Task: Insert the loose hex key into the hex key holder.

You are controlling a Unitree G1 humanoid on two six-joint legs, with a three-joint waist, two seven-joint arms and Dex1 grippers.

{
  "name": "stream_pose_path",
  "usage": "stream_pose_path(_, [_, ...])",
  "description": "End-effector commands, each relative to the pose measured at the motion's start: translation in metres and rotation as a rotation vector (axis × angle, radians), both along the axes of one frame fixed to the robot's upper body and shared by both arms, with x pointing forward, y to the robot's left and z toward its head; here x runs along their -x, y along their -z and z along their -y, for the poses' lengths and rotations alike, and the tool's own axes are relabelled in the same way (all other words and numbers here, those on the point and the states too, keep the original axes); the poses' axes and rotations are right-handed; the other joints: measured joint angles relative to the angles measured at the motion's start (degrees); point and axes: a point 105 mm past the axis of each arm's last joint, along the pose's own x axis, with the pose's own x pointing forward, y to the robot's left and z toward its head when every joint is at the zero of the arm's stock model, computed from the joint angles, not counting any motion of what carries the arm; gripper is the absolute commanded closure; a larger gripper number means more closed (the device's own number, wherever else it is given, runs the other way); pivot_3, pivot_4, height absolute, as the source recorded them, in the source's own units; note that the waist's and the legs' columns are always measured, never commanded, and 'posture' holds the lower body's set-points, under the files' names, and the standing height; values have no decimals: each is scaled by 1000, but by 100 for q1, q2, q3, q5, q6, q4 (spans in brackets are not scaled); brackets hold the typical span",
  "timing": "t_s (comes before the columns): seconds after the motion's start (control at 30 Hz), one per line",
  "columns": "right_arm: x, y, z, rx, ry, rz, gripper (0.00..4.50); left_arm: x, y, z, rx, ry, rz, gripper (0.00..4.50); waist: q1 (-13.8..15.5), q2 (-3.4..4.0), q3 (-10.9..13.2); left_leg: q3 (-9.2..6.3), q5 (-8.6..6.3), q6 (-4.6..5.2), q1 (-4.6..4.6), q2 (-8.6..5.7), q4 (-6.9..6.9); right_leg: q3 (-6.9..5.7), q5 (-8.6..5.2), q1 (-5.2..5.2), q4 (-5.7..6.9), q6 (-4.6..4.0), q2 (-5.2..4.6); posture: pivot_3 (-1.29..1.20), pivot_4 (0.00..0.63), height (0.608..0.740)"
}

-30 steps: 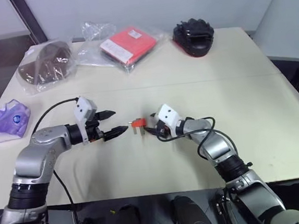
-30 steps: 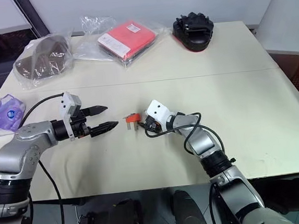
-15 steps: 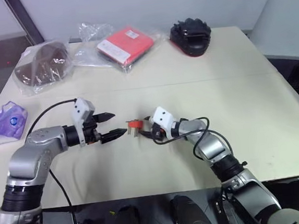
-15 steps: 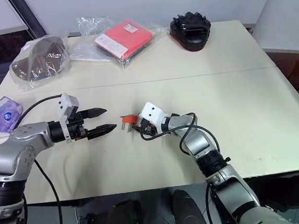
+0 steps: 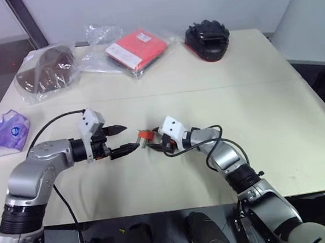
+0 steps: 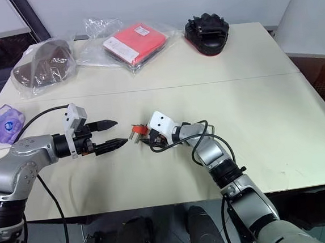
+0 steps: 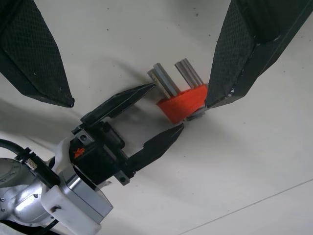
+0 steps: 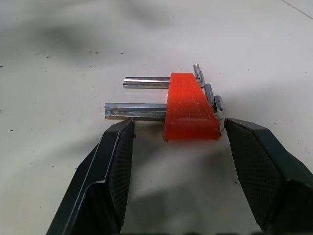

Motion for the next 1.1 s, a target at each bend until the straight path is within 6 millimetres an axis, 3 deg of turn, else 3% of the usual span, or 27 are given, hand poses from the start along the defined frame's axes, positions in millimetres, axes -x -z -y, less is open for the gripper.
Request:
stream_pose_path(0.03, [0,8,0,15,3,-26,1449,3,-11,2,11,6,48,27,0,0,0,0,0,0,0,0,0,0,0,0,0,0,0,0,150,740])
stream_pose_path(0.07, [0,9,0,15,3,-26,1449,3,-11,2,11,6,49,27,0,0,0,0,0,0,0,0,0,0,0,0,0,0,0,0,150,740])
stream_pose_path(0.17, [-1,10,0,13,8,-27,2237,3,-11,2,11,4,52,0,2,0,0,0,0,0,1,0,0,0,0,0,1,0,0,0,150,740])
stream_pose_path(0.27, [-2,11,1,15,12,-26,3513,3,-12,3,12,2,54,0,5,0,-1,0,1,-2,1,-1,1,0,0,1,3,0,-2,0,150,740])
stream_pose_path(0.5, [-11,-4,12,55,65,140,3510,-2,-14,6,31,7,53,0,26,0,-1,0,2,-4,2,-2,1,0,0,1,7,0,-4,0,150,740])
stream_pose_path(0.9, [-4,-51,70,431,-13,874,3510,-24,-39,26,115,110,90,0,166,-1,-1,6,3,-5,-6,-12,7,-1,0,4,-8,1,-8,0,150,740])
stream_pose_path(1.1, [7,-90,81,539,-78,1161,3510,-20,-53,45,122,255,134,0,129,-1,0,10,3,-6,-11,-6,5,7,0,-11,-4,0,3,0,150,740])
